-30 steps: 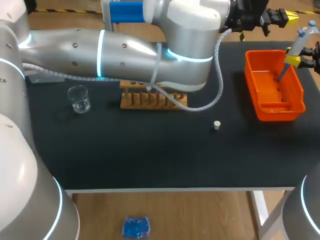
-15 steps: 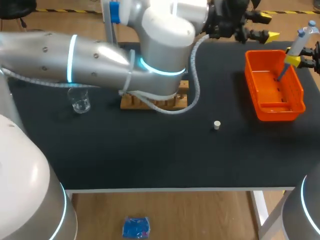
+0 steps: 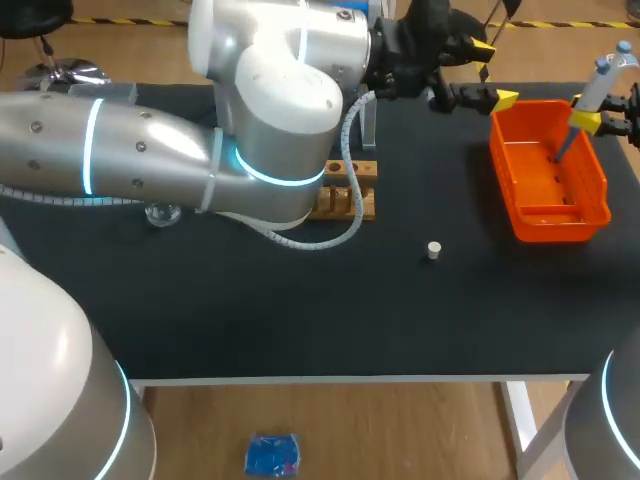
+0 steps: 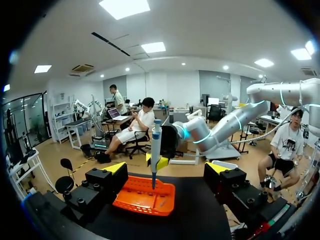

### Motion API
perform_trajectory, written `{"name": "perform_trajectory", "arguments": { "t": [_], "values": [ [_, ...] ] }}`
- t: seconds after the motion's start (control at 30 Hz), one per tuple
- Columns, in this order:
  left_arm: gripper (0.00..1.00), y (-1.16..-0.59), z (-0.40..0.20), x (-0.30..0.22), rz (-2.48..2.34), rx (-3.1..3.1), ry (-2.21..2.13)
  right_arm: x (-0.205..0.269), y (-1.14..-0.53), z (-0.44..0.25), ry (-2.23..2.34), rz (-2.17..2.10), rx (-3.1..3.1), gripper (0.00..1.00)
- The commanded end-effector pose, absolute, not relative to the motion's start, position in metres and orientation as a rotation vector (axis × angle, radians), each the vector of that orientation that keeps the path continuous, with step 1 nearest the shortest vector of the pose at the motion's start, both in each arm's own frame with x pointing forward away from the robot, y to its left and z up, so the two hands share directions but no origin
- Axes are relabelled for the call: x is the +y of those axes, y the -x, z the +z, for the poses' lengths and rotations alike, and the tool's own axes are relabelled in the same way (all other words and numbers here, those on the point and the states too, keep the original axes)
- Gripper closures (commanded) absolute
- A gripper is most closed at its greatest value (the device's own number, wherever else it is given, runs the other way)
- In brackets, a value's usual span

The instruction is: Invert the test tube, pick up the pipette, mount the tip to pipette, aspirate from beaker and dispense into the tube, eject the tip, return the pipette, and cap with the stopper.

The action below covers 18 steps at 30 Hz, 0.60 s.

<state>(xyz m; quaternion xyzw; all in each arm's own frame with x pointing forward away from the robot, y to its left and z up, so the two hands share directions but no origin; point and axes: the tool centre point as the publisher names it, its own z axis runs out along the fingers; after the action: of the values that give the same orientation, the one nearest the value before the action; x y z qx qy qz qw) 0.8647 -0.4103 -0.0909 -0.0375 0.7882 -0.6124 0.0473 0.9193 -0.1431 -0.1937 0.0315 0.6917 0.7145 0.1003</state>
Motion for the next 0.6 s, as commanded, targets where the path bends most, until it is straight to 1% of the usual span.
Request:
{"name": "perform_trajectory", "arguments": {
  "t": [0.03,0.23,0.6],
  "values": [
    [0.00,-0.865,-0.093,-0.411,-1.876,2.397,0.113,-0.144,-0.920,-0.193,-0.090,2.112,2.046,1.00],
    [0.00,-0.865,-0.093,-0.411,-1.876,2.397,0.113,-0.144,-0.920,-0.193,-0.090,2.112,2.046,1.00],
    [0.00,-0.865,-0.131,-0.320,-1.785,2.333,0.260,-0.144,-0.920,-0.193,-0.090,2.112,2.046,1.00]
  ]
}}
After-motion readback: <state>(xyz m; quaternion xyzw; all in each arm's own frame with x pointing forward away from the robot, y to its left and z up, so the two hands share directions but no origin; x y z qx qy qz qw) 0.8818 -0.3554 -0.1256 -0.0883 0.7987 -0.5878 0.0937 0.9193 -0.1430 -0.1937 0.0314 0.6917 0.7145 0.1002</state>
